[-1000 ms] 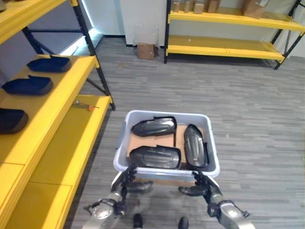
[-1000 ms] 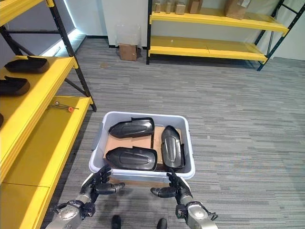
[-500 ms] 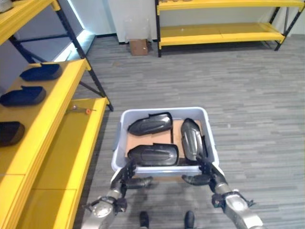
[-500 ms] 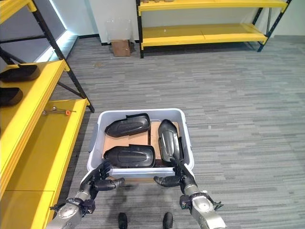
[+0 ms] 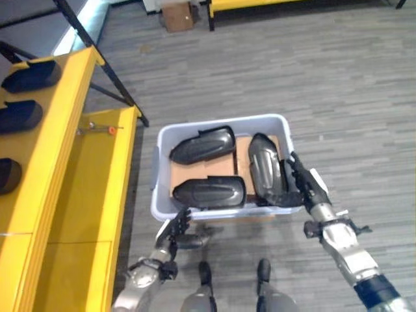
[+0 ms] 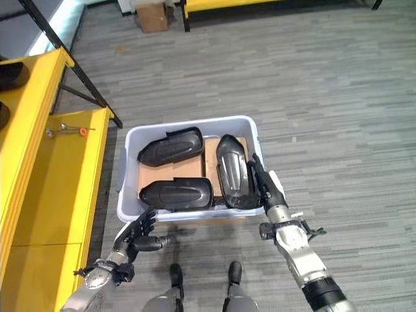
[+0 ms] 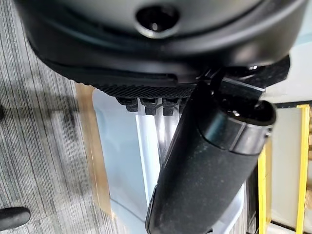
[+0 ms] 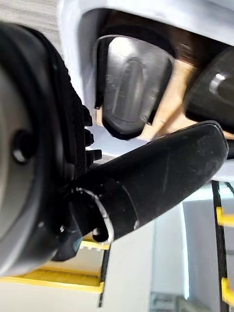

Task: Move parts from the plastic box to the shelf.

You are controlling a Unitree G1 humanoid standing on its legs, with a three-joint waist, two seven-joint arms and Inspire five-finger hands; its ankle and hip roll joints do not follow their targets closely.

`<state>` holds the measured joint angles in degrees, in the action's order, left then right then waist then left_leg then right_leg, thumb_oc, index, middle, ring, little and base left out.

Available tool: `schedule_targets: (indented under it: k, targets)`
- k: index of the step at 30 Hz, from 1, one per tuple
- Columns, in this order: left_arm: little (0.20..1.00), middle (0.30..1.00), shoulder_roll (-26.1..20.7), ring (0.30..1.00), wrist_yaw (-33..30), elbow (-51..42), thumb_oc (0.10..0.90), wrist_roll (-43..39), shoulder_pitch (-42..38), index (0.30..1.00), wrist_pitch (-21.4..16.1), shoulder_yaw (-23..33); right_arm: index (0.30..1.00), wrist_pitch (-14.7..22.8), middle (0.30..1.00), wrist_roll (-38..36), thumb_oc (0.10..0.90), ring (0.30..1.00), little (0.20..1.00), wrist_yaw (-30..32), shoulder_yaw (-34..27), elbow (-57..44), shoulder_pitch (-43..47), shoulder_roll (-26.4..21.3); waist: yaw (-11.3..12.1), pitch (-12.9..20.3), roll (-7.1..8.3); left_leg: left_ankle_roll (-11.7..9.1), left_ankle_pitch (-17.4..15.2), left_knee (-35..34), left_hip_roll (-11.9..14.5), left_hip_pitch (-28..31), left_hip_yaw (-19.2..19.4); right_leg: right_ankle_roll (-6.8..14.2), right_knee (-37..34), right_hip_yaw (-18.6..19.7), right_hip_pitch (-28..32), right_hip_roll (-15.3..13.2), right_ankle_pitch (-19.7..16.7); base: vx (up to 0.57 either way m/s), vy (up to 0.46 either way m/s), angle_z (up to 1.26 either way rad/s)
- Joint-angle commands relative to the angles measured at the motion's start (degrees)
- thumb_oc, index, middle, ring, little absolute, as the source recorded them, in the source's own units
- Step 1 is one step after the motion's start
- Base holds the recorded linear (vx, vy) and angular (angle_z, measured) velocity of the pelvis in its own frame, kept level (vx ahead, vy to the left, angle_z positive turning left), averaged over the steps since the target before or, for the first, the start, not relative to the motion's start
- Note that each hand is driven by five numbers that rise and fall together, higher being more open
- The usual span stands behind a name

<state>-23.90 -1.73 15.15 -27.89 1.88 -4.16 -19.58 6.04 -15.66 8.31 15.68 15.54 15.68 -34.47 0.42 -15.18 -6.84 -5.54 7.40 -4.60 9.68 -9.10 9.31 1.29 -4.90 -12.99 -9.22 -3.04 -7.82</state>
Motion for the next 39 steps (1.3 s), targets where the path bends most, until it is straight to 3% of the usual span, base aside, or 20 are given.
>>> schedule_targets:
  k: [1,5,14,21,32,39]
  targets:
    - [1.000,1.000,-2.1,1.000,1.1,-3.8,0.900,-0.4,-4.6,1.000,-6.0,-1.4,1.000,5.0,1.000,3.7,0.900,1.000,1.000,2.7,0.5,-3.4,7.7,-3.9,0.7,1.5,1.74,-1.3,0.9,-0.4,4.0,1.8,-1.4,6.5,3.1,-0.4,-1.5,-8.1,1.8,-0.06,0.000,0.02]
    - [1.000,1.000,-2.5,1.000,1.0,-4.0,0.900,-1.2,-5.8,1.000,-6.2,-2.7,1.000,4.7,1.000,6.0,0.900,1.000,1.000,4.0,2.4,-0.7,13.0,-5.4,1.2,0.2,1.79,-1.1,1.2,-0.4,3.8,0.5,-1.8,6.5,4.3,-0.4,-3.1,-8.6,1.9,-0.04,0.007,0.01]
    - [1.000,1.000,-3.3,1.000,-0.2,-5.0,0.900,-1.0,-8.6,1.000,-6.8,-3.6,1.000,1.8,1.000,19.4,0.900,1.000,1.000,8.4,7.1,2.9,26.2,-11.6,2.3,-3.5,2.44,-0.5,1.8,-0.2,3.1,-2.6,-2.4,6.6,6.9,-0.4,-7.1,-9.1,1.7,-0.04,0.014,0.03]
    - [1.000,1.000,-3.3,1.000,-0.8,-5.3,0.900,-0.9,-10.3,1.000,-7.0,-5.0,1.000,0.1,1.000,23.1,0.900,1.000,1.000,10.8,10.0,8.6,33.4,-13.0,3.1,-5.1,2.68,-0.2,1.9,0.2,2.7,-4.6,-3.1,6.5,7.6,-1.1,-8.3,-9.7,1.5,-0.03,0.012,0.06]
    - [1.000,1.000,-3.3,1.000,-1.7,-5.4,0.900,-1.0,-11.4,1.000,-7.7,-5.3,1.000,-2.6,1.000,34.6,0.900,1.000,1.000,11.0,17.7,14.5,40.9,-15.7,4.1,-7.0,2.88,0.0,2.3,0.7,1.9,-7.0,-3.9,6.7,8.0,-1.5,-10.3,-10.3,0.9,-0.02,0.008,0.03]
    - [1.000,1.000,-3.2,1.000,-2.1,-4.8,0.900,-0.5,-11.4,1.000,-8.0,-4.7,1.000,-2.1,1.000,36.2,0.900,1.000,1.000,9.6,18.5,11.6,38.5,-16.4,4.1,-7.8,3.34,0.1,2.4,0.7,1.8,-7.7,-4.1,6.7,7.7,-1.7,-10.7,-10.4,0.7,-0.01,0.004,0.03]
